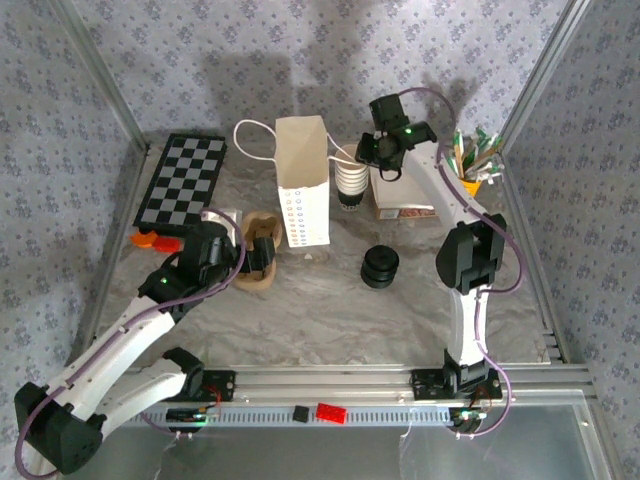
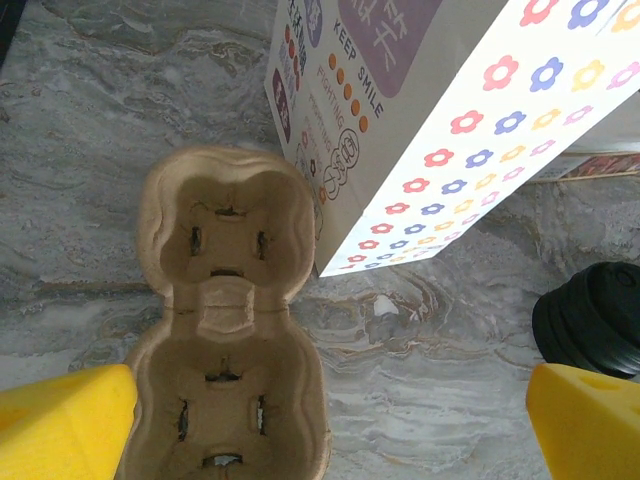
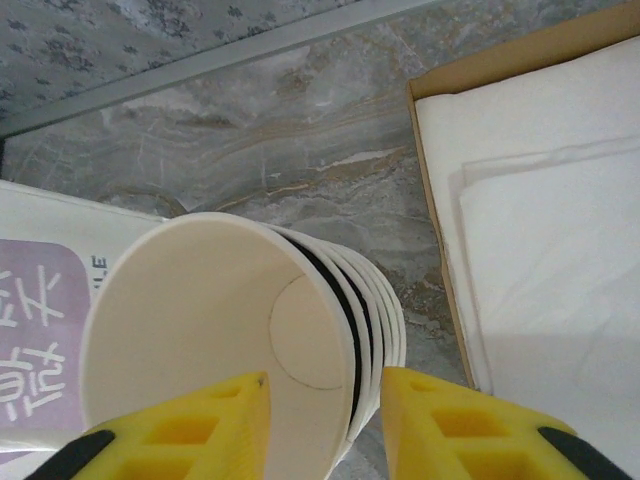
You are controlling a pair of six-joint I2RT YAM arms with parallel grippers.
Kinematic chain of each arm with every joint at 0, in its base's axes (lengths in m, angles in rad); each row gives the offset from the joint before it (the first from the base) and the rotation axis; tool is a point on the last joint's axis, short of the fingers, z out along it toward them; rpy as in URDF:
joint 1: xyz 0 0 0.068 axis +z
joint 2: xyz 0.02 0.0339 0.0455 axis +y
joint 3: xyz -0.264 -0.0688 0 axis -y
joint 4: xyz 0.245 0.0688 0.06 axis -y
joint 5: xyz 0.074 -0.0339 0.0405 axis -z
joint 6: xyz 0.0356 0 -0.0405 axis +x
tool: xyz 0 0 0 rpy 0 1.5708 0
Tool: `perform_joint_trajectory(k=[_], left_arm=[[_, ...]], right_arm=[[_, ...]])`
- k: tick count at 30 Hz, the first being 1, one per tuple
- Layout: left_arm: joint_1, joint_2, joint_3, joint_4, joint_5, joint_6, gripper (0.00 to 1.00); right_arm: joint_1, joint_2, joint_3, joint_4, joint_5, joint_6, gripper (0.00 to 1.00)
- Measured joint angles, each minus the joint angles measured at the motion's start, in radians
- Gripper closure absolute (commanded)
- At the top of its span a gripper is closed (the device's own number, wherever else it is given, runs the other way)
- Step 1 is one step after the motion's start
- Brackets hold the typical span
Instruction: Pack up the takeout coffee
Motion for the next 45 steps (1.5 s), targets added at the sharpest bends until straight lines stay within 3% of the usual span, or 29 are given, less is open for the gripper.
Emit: perform_joint_trajectory(k=[3,14,22,35,45], left_arm=[[0.000,0.000,0.005,-0.003,-0.004,0.000,0.00],[0.000,0.000,0.005,-0.006,-0.004,0.000,0.00],[0.000,0.000,0.008,-0.007,-0.004,0.000,0.00],[0.000,0.000,0.043,-0.018,-0.003,0.000,0.00],[0.000,0.000,0.056,-0.036,-0.003,-0.003,0.00]], right_arm=[[0.000,0.009,0.010,-0.015,0.000,-0.002,0.75],[0.000,0.051,0.087,-0.066,-0.004,-0.016,0.80],[0.000,0.072,0.124,-0.095,-0.004,-0.027,0.91],[-0.014,0.061,0.174,-0.115,-0.030,-0.008,0.92],[-0.050,-0.043,0.200,-0.123,-0.045,0.030,0.92]])
